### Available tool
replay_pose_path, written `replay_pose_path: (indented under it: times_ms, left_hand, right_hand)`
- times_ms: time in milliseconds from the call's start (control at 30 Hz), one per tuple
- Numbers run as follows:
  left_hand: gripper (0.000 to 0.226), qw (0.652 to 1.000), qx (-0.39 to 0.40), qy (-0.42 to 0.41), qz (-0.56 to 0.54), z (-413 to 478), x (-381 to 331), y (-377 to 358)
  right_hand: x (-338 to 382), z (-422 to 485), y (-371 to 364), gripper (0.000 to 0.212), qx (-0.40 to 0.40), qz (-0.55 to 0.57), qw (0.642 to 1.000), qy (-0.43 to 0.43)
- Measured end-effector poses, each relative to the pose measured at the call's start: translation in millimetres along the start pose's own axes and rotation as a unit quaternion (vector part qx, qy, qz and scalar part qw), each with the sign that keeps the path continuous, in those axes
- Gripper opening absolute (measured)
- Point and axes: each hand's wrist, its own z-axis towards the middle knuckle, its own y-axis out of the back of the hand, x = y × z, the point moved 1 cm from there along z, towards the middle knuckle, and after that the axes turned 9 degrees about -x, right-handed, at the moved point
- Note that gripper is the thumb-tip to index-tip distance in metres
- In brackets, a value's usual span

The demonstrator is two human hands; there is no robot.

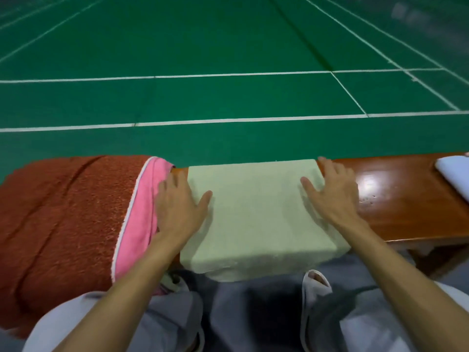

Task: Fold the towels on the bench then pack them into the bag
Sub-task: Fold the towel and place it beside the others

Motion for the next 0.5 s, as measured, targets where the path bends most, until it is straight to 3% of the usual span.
replay_pose_path:
  times_ms: [100, 167, 300, 500]
  left_hand:
    - [0.067, 0.985, 0.078, -0.152, 0.023, -10, -15, -18]
    - [0.066, 0.969, 0.155, -0.184, 0.058, -20, -14, -33]
    - [0.07, 0.968, 0.169, -0.166, 0.087, -23, -1, -39]
    - [0.071, 0.976, 0.155, -0.128, 0.085, -19, 15, -30]
  right_hand:
    - [28, -23, -26, 0.078, 0.142, -0.014, 0.974, 0.174]
    - [37, -39, -42, 0.076, 0.199, -0.049, 0.951, 0.231]
    - [14, -37, -46, 0.078, 0.211, -0.069, 0.949, 0.222]
    - [-38, -16, -29, 0.074, 0.193, -0.113, 0.967, 0.125]
